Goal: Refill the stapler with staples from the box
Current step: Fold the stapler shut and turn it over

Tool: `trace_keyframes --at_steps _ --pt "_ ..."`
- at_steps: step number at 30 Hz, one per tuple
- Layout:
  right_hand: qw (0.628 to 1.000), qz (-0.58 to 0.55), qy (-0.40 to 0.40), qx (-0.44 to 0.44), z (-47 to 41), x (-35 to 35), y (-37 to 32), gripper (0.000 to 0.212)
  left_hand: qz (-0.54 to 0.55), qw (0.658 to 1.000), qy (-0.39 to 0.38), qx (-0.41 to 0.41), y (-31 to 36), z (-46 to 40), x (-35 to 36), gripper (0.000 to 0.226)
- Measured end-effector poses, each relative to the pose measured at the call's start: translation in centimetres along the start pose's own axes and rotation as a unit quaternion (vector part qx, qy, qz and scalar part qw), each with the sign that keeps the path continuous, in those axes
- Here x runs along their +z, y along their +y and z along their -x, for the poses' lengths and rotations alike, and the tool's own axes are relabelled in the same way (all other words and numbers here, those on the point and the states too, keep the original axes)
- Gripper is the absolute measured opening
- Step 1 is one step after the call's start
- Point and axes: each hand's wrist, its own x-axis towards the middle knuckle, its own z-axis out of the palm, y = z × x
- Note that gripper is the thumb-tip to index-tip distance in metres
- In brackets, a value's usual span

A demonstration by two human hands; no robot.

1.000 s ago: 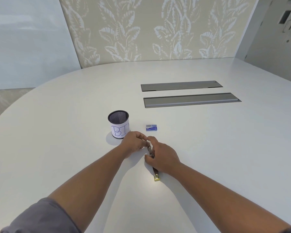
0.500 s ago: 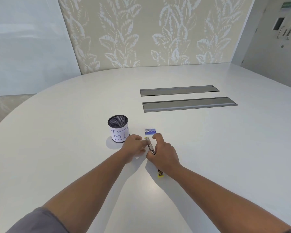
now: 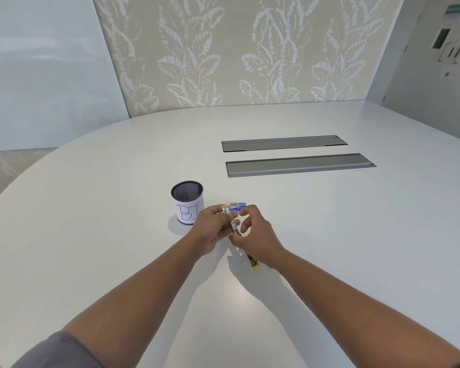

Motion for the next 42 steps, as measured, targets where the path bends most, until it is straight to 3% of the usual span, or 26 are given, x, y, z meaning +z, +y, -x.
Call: trace_keyframes --at_steps 5,10,15,19,29,37,42 --pt "0.975 -0.170 -0.099 0.104 -0.8 -1.3 -0.8 0.032 0.023 0.999 0.017 0.016 0.1 0.2 -0.2 0.016" --pt "0.926 -0.315 -0.127 0.163 -1.0 -2.7 -1.7 0.004 0.067 0.997 0.016 0.017 0.3 0.4 -0.3 0.025" --pt "0.895 -0.393 -0.111 0.182 -1.1 -2.9 -1.4 0.034 0.076 0.997 0.023 0.015 0.1 0.5 -0.3 0.027" --pt "0.894 -0.409 -0.115 0.141 -1.0 -2.6 -1.0 0.047 0.071 0.997 0.021 0.018 -0.1 0.7 -0.3 0.023" --pt "0.958 -0.284 -0.030 0.030 -0.6 -1.2 -0.4 0.009 0.066 0.997 -0.028 0.009 0.0 1.7 0.4 0.041" --pt "0.966 -0.256 -0.027 0.036 -1.0 -0.7 0.3 0.025 0.078 0.993 -0.091 0.012 0.5 1.5 0.3 0.036" --pt "0.959 -0.274 -0.053 0.043 -1.2 -0.6 0.5 0.040 -0.005 0.993 -0.119 0.014 1.3 1.2 -0.4 0.035"
